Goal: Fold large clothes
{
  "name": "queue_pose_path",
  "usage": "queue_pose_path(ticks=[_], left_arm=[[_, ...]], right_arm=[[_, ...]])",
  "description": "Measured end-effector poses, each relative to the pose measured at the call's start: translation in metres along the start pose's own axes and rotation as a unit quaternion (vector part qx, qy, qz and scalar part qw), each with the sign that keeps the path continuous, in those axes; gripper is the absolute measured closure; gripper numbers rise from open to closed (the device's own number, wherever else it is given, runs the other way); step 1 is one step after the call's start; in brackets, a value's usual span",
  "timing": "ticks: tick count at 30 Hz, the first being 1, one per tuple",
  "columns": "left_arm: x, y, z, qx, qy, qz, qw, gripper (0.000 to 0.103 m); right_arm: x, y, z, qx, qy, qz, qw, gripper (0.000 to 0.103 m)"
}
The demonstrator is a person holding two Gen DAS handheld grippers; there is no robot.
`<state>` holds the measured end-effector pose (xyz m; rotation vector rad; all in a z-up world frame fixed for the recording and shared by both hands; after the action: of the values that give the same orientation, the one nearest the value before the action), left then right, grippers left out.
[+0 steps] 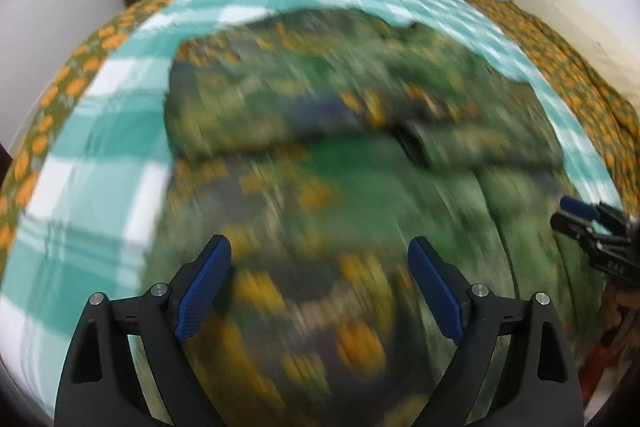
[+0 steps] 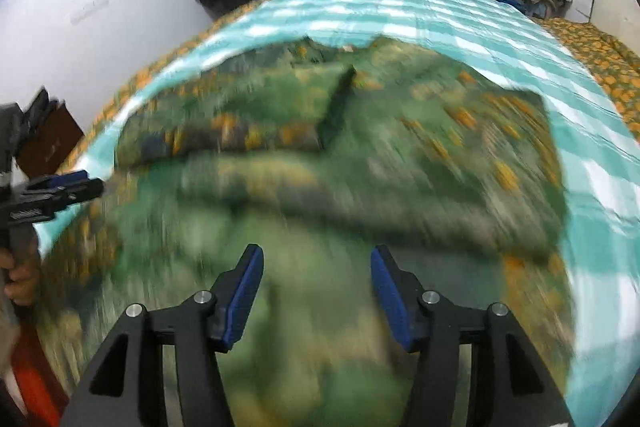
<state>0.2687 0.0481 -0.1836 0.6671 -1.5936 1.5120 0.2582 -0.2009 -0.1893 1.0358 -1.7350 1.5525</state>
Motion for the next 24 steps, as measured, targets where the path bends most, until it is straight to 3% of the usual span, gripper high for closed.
queue_pose_path(ticks=[4, 9, 24], left_arm=[[-0.002, 0.036, 0.026, -0.017, 0.005, -0.029, 0.9994, 0.009], [-0.006, 0.056, 0.05, -0.052, -0.038, -0.032, 0.9974, 0.001], [0.004, 0.07, 0.056, -0.054, -0.054, -0.047, 0.996, 0.001]], right_arm=[[0.023, 0.043, 0.012, 0.019, 0.039, -0.01, 0.999, 0.046], [0.03, 0.08, 0.029, -0.011, 0.037, -0.013, 0.999, 0.043], [0.025, 0.084, 0.029, -0.031, 0.038, 0.009, 0.999, 0.039]])
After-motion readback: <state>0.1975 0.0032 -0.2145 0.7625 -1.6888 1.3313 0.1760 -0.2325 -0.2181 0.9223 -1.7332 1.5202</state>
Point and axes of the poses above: each gripper's, at about its wrist camera, not at the fingertips, and x roughly against the way its jaws point, z to its right, y to its underside, the point moved 3 cm from there along -x, roughly the way its jaws point, and after that the axes turned 10 degrees about -x, right-handed, at the moved point
